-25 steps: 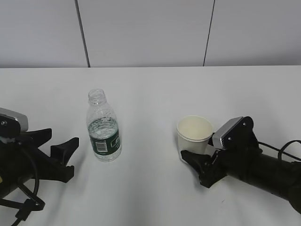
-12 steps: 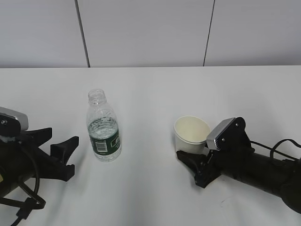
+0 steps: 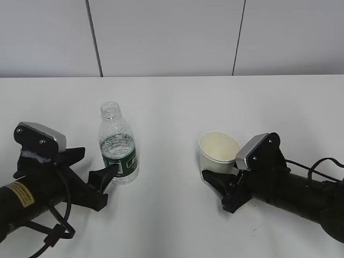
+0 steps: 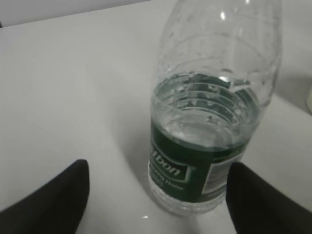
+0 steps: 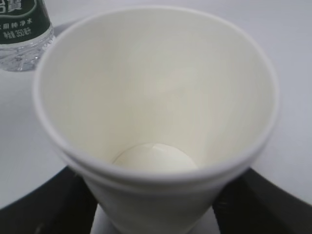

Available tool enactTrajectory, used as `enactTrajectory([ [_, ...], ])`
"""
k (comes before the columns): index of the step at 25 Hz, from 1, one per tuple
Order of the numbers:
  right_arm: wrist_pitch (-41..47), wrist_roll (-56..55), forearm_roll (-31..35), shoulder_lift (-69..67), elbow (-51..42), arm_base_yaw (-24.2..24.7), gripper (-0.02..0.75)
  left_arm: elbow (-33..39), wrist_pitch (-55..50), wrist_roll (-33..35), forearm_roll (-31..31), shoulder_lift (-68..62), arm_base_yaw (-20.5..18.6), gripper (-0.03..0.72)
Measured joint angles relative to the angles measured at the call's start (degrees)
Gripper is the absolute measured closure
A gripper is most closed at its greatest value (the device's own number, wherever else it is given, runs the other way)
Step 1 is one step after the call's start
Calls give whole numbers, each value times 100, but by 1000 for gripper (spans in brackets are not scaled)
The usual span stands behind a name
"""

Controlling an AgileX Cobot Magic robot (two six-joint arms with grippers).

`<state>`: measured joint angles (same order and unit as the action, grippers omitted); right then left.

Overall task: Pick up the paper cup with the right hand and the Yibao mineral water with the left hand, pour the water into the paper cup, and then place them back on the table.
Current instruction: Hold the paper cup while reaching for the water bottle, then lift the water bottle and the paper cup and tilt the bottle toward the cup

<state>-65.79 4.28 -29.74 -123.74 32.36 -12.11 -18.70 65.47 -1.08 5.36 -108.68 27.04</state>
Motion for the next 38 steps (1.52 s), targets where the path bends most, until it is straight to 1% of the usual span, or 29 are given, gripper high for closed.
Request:
enactTrajectory([
  [2,0,0,0,0,0,0,261,-105,-11,-12,186,-47,0,143],
  [5,0,0,0,0,0,0,262,-242,-11,-212,374,-47,0,142],
  [12,0,0,0,0,0,0,262,-681,4,-326,550,-453,0,142],
  [19,0,0,-17,0,12,0,262,-1045,-3,-331,581,-779,0,146],
  [22,0,0,-278,-9,125,0,262,-1055,-8,-331,606,-784,0,185],
  [26,0,-10,-807,-9,319,0,262,-1054,-8,-331,670,-784,4,277],
  [28,0,-21,-870,-9,390,0,262,-1054,-3,-331,664,-784,4,307],
  [30,0,-72,-895,-9,444,0,262,-1054,-3,-318,640,-784,4,316],
  [33,0,-327,-1129,-9,554,0,262,-1061,-3,-72,574,-784,4,320],
  [36,0,-471,-1450,-9,656,0,262,-1061,-4,337,415,-763,4,322],
  [38,0,-494,-1550,-9,706,0,262,-1061,-101,667,211,-689,4,322],
])
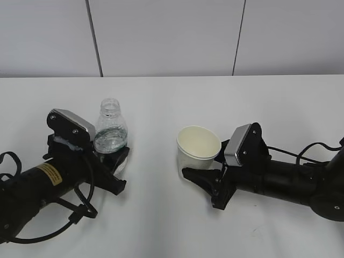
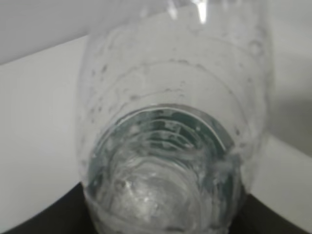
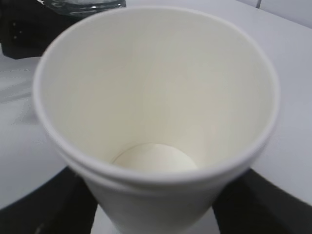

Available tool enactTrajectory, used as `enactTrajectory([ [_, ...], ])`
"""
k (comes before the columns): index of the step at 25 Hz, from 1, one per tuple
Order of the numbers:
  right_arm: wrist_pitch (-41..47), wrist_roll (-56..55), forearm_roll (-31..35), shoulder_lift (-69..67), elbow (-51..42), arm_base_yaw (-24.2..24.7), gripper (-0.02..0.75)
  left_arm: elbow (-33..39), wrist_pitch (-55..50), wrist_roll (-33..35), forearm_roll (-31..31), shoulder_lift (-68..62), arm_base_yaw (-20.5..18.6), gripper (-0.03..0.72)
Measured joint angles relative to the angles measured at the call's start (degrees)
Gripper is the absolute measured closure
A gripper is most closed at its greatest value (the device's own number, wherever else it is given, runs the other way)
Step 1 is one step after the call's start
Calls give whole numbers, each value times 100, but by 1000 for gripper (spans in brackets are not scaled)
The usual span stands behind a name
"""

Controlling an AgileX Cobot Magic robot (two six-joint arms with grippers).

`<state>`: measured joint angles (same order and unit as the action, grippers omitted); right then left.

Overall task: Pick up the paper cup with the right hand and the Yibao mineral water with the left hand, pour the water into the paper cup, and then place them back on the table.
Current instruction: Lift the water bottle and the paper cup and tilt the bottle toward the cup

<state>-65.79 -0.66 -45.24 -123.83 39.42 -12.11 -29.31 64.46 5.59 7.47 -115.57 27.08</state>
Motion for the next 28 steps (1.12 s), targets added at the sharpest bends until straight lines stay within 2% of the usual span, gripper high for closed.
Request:
enactTrajectory([
  [5,0,-22,-534,0,187,0,262,0,-66,860,-377,356,0,325],
  [8,0,-188,-929,0,336,0,262,-40,-61,1300,-404,500,0,326],
  [13,0,-469,-1230,0,545,0,262,-244,-61,2112,-410,547,0,326],
  [19,0,-661,-1957,0,728,0,262,-536,-67,2754,-391,547,0,326],
  [28,280,-1052,-2362,0,1293,0,263,-877,-67,4274,-348,547,0,328],
])
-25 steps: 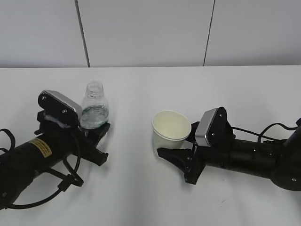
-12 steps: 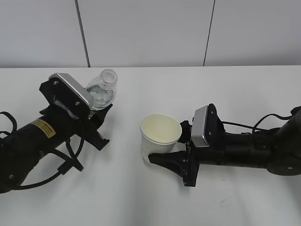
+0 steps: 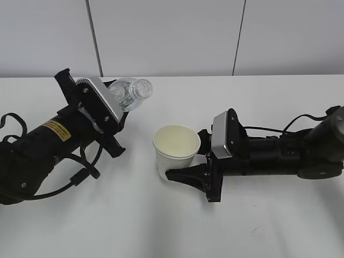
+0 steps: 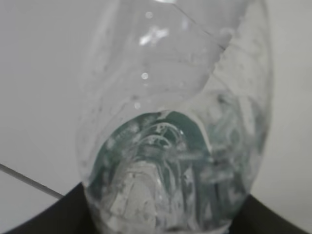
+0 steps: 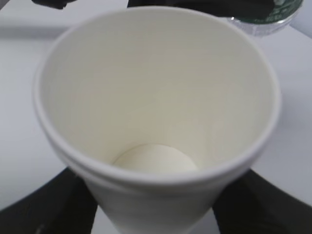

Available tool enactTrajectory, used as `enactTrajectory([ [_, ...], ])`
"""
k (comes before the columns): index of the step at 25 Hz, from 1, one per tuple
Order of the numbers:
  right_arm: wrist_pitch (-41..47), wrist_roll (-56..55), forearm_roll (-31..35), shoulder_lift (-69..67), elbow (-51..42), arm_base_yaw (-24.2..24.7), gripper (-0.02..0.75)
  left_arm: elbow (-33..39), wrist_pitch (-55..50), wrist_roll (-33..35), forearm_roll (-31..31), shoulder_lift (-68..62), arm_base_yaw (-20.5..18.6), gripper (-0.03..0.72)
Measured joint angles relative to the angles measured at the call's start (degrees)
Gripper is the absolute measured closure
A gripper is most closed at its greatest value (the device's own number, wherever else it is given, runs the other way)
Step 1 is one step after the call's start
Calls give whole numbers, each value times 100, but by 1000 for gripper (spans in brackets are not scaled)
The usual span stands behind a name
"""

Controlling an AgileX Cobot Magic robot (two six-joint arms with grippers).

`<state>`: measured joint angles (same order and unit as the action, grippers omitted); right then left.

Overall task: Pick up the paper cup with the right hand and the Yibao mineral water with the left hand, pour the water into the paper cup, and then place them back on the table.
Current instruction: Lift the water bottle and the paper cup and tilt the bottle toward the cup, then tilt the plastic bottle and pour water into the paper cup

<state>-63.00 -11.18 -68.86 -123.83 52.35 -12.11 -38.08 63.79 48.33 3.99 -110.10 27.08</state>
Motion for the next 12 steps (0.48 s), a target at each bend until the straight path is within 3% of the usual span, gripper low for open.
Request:
enactTrajectory([
  [12,568,-1831,-1373,-53,898,0,265,-110,0,1502,24,0,0,334],
])
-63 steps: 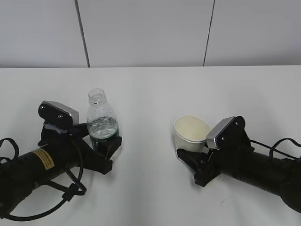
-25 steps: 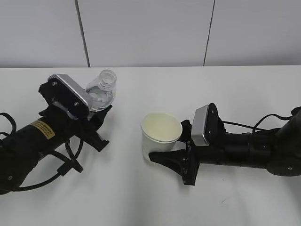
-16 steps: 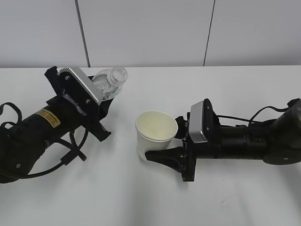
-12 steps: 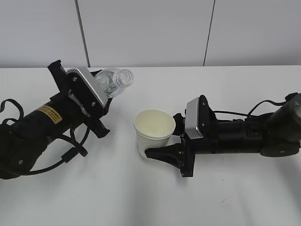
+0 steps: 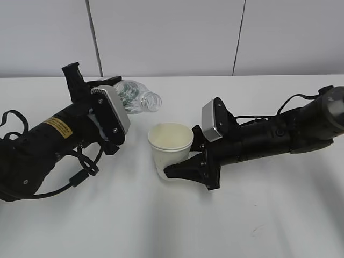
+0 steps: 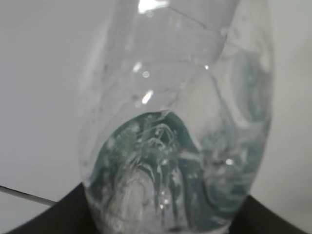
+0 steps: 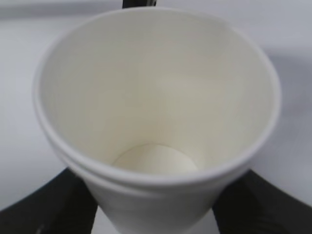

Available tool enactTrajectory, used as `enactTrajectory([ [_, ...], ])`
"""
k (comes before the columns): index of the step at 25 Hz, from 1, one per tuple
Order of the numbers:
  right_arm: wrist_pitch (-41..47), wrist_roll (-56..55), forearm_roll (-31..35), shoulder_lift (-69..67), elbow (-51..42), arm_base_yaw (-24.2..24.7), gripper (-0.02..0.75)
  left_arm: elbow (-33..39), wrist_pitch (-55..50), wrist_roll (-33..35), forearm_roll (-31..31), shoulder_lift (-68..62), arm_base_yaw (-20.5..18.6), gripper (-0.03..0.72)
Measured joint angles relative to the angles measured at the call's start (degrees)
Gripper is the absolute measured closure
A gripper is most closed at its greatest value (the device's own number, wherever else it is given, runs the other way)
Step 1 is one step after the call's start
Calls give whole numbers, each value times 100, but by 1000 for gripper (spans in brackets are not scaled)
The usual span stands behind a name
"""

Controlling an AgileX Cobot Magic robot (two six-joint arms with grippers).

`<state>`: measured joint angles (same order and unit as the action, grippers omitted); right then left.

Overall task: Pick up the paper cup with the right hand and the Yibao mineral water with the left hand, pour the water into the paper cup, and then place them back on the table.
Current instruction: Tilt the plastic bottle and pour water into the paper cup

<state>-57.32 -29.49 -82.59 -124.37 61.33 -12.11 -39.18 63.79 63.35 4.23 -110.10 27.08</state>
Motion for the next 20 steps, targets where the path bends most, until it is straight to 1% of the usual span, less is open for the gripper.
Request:
enactTrajectory([
  [6,0,-864,-689,-4,410,0,265,0,0,724,5,0,0,336],
  [10,0,-1525,-1257,-13,643,0,265,-5,0,908,10,0,0,337],
  [13,-10,-1681,-1402,-13,697,0,265,-98,-5,1069,16,0,0,338],
  [20,-222,-1727,-1440,-13,742,-10,265,-230,-4,1260,45,0,0,340],
])
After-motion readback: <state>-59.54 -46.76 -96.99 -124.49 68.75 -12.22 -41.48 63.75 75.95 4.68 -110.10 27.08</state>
